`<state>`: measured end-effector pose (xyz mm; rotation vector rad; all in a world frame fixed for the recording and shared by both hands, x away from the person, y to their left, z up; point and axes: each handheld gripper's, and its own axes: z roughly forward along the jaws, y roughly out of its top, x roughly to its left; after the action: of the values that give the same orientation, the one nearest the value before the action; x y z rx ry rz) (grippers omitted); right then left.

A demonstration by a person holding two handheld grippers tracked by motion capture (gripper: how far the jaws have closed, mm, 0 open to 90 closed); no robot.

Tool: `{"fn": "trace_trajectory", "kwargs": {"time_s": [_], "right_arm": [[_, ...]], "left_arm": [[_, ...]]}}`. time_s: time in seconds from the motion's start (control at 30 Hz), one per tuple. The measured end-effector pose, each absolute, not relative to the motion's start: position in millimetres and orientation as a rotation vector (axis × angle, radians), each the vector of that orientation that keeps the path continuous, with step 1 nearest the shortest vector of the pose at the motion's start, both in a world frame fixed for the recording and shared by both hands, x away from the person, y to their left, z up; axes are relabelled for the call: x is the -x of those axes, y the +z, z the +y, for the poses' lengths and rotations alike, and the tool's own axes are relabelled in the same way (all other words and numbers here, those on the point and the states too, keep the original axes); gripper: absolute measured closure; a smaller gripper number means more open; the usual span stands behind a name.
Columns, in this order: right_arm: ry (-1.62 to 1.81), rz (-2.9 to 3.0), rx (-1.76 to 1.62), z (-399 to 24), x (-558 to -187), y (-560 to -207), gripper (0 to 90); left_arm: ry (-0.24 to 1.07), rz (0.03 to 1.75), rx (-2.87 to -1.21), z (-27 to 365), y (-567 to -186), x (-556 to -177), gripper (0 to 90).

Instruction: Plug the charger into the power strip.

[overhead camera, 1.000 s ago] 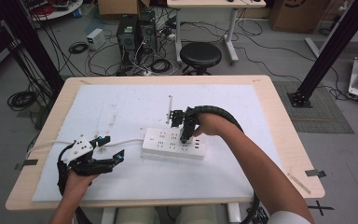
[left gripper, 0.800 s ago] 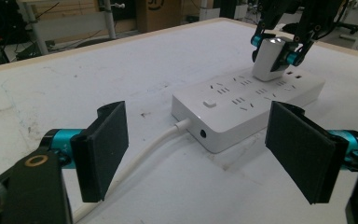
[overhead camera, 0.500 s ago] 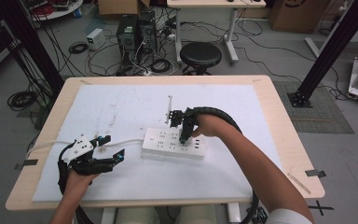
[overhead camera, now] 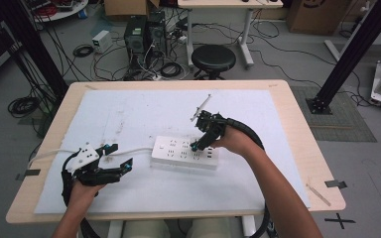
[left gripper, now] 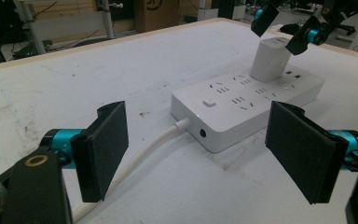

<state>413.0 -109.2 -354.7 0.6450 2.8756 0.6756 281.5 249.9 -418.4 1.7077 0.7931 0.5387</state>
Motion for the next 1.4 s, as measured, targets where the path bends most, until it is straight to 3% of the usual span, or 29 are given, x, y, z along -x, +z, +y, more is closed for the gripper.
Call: {"fn": "trace_trajectory", "kwargs": {"time_s": [0.53, 0.93, 1.4], "right_arm": [[0.954, 2.642, -0.83, -171, -379, -348, 21.5], [1.073, 2.395, -1.003, -226, -329, -364, 21.4], [1.136, 2.3, -1.075, -247, -300, -381, 21.3]], "left_arm": [[0.524, 0.771, -1.707, 245, -415, -279, 21.3], [0.538, 0.784, -1.697, 253, -415, -277, 21.3], [0.548, 0.794, -1.702, 254, -413, -272, 21.3]]}}
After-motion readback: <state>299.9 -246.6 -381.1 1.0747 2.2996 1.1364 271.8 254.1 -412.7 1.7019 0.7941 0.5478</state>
